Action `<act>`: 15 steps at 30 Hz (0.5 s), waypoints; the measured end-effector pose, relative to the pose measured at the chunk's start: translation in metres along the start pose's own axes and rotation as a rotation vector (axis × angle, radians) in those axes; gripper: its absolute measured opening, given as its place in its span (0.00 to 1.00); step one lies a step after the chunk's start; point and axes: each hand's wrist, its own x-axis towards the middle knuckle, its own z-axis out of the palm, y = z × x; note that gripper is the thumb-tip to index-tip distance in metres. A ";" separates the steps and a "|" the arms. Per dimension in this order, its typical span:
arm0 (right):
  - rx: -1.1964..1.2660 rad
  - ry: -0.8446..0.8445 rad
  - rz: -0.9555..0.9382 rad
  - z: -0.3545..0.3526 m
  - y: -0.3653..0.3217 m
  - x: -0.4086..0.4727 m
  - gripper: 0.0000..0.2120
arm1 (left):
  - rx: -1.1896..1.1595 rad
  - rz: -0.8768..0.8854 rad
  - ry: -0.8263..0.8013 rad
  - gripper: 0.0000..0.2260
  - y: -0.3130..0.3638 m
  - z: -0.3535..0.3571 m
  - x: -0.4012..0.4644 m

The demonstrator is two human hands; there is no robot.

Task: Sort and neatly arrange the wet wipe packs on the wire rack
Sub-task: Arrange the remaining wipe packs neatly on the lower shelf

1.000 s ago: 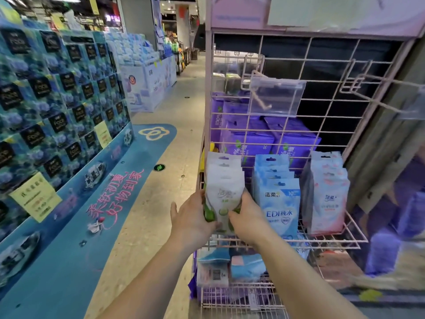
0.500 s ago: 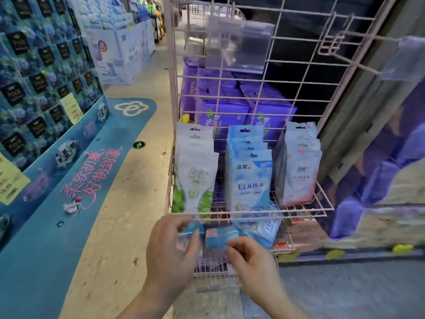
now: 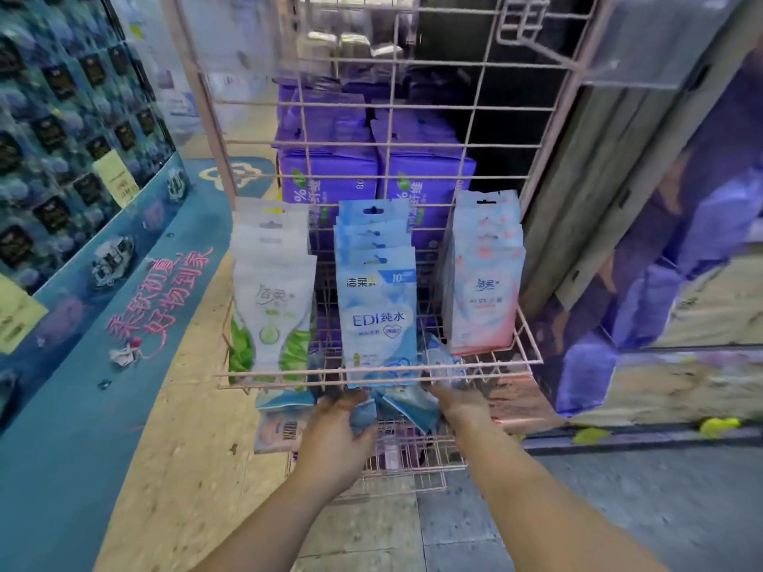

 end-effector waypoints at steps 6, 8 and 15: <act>0.083 -0.079 0.022 0.002 -0.009 0.011 0.16 | 0.027 -0.014 -0.023 0.20 -0.002 0.009 -0.003; 0.075 -0.052 0.045 0.008 -0.012 0.011 0.18 | 0.047 -0.005 -0.067 0.21 -0.001 0.010 -0.003; 0.175 -0.109 0.094 0.017 -0.004 0.018 0.21 | 0.137 -0.043 -0.003 0.22 -0.007 0.009 -0.004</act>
